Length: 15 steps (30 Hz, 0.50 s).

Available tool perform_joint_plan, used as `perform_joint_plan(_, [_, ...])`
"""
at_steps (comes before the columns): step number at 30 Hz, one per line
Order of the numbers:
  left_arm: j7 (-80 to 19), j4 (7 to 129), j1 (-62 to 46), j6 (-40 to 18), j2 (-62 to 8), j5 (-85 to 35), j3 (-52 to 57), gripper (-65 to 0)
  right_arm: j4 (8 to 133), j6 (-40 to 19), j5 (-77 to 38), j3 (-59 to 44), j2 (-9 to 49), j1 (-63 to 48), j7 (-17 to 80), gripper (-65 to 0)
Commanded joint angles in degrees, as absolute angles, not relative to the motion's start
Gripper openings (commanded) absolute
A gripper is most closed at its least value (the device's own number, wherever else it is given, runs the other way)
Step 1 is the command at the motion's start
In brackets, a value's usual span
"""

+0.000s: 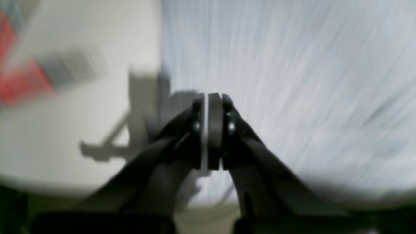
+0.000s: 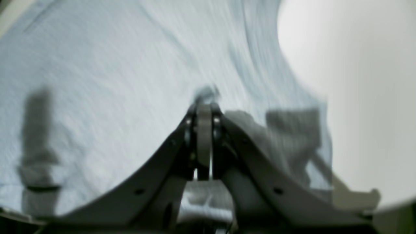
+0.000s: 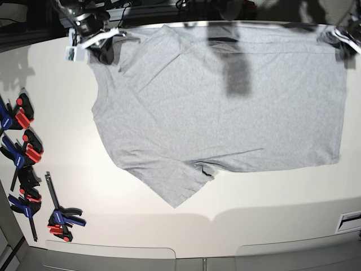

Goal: Fold the T-shirt properly
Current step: 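Release the sleeve and raise the right gripper off the shirt, then reach the right gripper to the hem corner and grasp it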

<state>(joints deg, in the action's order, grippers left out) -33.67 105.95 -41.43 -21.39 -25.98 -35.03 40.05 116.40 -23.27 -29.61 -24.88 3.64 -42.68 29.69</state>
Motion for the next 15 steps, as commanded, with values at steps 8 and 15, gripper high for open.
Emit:
perform_joint_plan(8, [-24.1,109.27,-41.91,-21.61,-26.68,-36.32,42.33,-63.4,118.76,-26.63,-22.28,-25.12,3.62,-32.45,25.87,-65.0])
perform_joint_plan(15, [-24.12,109.27,-41.91,-21.63,-26.68,-36.32,42.33,-63.4,118.43,-26.3,-14.2,-25.12,3.64,-21.74,25.82,-65.0])
